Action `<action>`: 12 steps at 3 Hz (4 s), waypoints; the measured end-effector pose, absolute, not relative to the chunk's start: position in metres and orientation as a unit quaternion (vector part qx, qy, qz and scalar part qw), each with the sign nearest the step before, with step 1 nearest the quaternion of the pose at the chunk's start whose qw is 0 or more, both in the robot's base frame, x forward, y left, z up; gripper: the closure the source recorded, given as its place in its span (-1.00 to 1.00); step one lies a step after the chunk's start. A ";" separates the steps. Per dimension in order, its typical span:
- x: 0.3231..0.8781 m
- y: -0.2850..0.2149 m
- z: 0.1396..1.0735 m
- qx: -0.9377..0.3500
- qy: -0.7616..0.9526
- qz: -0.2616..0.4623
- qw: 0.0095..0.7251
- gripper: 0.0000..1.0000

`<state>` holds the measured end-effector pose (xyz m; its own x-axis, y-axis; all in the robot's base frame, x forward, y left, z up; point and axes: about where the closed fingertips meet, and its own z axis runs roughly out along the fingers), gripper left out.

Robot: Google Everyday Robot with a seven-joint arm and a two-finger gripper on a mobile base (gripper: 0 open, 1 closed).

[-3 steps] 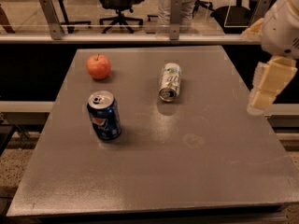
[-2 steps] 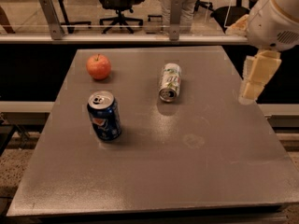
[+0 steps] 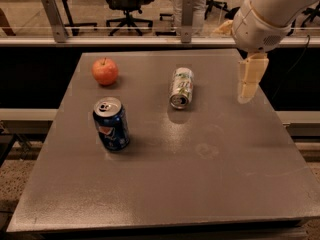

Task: Place 7up can upright

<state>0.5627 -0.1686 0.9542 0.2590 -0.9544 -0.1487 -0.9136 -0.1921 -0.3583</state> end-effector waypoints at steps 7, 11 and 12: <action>0.603 -0.085 0.869 -0.969 0.219 -0.054 0.100 -1.00; 0.593 -0.078 0.856 -0.977 0.198 -0.055 0.059 0.42; 0.586 -0.083 0.880 -0.958 0.261 -0.050 0.102 0.88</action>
Offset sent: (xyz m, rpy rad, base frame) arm 0.0389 0.0511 -0.0576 -0.1886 0.0380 0.5239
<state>0.5857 -0.0831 0.8803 0.8582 -0.5115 0.0431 -0.4909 -0.8424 -0.2223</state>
